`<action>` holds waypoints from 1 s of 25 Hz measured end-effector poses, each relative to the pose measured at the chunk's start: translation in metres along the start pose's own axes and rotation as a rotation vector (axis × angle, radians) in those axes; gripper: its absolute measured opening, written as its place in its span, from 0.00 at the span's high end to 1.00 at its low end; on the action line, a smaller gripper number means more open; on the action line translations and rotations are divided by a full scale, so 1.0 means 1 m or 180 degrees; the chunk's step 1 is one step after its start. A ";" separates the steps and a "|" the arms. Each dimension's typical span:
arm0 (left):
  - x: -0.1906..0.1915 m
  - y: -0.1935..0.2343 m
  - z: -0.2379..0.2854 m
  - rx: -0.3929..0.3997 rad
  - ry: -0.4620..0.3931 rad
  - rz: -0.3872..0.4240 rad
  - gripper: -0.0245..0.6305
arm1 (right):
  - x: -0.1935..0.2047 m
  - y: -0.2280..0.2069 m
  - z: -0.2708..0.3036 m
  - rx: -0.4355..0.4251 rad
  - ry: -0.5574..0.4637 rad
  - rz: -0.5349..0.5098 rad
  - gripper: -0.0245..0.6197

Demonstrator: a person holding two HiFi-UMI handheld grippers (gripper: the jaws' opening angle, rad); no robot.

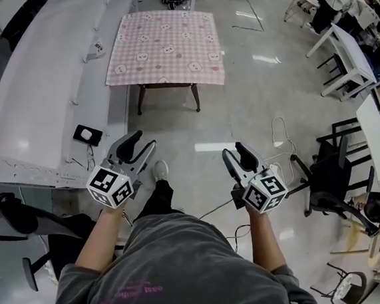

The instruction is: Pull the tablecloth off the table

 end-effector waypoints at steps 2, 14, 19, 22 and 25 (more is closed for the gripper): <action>-0.004 0.010 0.014 0.0014 -0.0001 0.0002 0.67 | -0.004 -0.009 0.012 0.0016 0.0007 0.0008 0.68; -0.022 0.081 0.115 0.0125 0.0013 -0.0058 0.67 | -0.027 -0.071 0.099 0.0132 0.0103 0.0085 0.68; -0.038 0.118 0.161 0.0140 0.0014 -0.0150 0.67 | -0.051 -0.092 0.140 0.0161 0.0112 0.0076 0.68; -0.050 0.140 0.187 0.0114 -0.0024 -0.0199 0.67 | -0.062 -0.103 0.161 0.0171 0.0145 0.0072 0.68; -0.056 0.160 0.213 0.0124 -0.0024 -0.0223 0.67 | -0.069 -0.120 0.180 0.0219 0.0165 0.0095 0.68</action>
Point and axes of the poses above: the fingertips, and each gripper's own axes: z forward along the fingers, y to its left, x out of its underside, the point moved 1 cm from there along -z, backward along the fingers, and after that the axes turned 13 degrees about -x, right-handed, at the moved point
